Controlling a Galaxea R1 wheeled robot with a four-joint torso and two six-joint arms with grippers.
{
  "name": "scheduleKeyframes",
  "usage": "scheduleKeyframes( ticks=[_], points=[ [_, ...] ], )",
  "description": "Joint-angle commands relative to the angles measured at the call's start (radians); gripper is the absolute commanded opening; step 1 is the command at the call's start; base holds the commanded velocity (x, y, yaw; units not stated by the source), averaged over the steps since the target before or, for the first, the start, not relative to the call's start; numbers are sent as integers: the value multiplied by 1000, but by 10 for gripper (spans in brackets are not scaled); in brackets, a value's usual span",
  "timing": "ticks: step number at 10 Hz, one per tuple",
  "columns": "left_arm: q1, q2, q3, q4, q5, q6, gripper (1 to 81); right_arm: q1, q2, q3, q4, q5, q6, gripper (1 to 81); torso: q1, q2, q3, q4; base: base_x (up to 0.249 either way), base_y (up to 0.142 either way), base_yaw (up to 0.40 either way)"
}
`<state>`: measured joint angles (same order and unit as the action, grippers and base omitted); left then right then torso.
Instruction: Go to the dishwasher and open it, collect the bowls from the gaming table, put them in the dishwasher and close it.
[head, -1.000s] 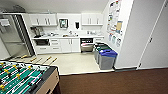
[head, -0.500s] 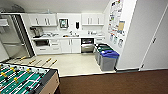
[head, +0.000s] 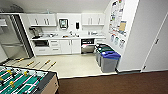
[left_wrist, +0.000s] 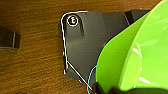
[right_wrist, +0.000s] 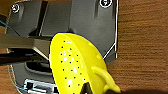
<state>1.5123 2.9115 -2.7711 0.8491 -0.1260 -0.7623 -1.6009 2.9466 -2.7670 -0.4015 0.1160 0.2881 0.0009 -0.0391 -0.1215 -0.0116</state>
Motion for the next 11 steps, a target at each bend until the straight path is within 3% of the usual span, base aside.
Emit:
scheduleKeyframes(
  ticks=[1,11],
  points=[
    [-37,-15,-7,-1,40,0,10,28,-13,-6,-7,-47,-3,10,0,0,0,0,133,0,0],
    [-42,-14,-7,-1,40,0,10,32,-13,-8,-5,-50,-3,10,0,0,0,0,138,0,0]
  ],
)
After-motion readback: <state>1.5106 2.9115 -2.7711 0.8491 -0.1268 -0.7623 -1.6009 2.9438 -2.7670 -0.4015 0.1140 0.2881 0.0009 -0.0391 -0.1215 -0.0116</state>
